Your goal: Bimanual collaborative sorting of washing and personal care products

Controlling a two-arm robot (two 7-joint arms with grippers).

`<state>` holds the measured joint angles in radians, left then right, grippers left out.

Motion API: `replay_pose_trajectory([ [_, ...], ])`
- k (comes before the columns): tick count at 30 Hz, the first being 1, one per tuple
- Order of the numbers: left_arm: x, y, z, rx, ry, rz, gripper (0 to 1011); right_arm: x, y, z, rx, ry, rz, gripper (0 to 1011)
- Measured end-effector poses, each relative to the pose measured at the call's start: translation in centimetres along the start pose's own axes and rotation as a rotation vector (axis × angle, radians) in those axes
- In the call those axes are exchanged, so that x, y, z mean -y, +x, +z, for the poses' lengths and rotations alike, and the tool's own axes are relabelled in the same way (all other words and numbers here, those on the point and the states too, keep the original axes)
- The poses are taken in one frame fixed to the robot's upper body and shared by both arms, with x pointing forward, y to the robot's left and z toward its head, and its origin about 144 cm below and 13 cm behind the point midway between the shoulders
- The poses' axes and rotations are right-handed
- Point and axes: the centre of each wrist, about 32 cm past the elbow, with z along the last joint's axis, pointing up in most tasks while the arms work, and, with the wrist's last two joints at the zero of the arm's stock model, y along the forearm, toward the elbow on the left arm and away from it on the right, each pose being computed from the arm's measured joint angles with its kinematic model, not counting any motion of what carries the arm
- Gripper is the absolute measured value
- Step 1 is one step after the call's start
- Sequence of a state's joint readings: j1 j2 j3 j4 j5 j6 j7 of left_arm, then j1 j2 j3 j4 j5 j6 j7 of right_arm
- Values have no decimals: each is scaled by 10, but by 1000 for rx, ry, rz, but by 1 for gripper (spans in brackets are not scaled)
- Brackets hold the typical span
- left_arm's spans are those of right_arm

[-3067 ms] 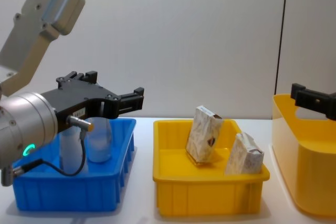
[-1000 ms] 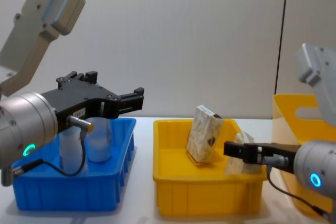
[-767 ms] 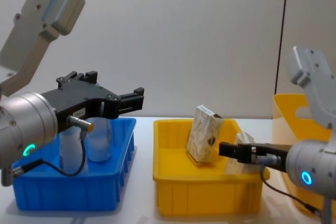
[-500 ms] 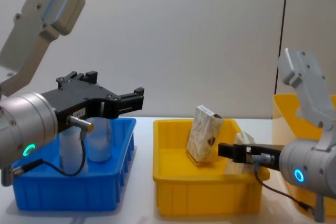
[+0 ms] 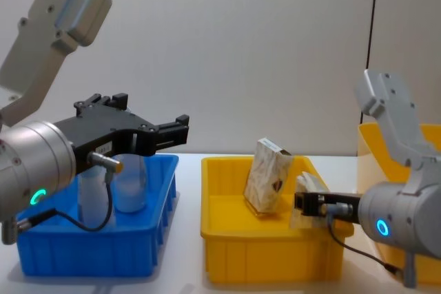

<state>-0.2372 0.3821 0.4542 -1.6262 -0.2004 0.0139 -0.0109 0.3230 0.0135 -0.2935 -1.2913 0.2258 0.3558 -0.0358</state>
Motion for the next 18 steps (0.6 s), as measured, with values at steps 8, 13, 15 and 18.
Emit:
replay_pose_trajectory([
  [8, 0, 0, 0, 0, 0, 0, 1001, -3, 0, 1, 4, 0, -7, 351],
  [13, 0, 0, 0, 0, 0, 0, 1001, -3, -1, 1, 16, 19, -9, 351],
  [15, 0, 0, 0, 0, 0, 0, 1001, -3, -2, 1, 25, 39, -9, 350],
  [18, 0, 0, 0, 0, 0, 0, 1001, -2, -3, 2, 37, 66, -8, 350],
])
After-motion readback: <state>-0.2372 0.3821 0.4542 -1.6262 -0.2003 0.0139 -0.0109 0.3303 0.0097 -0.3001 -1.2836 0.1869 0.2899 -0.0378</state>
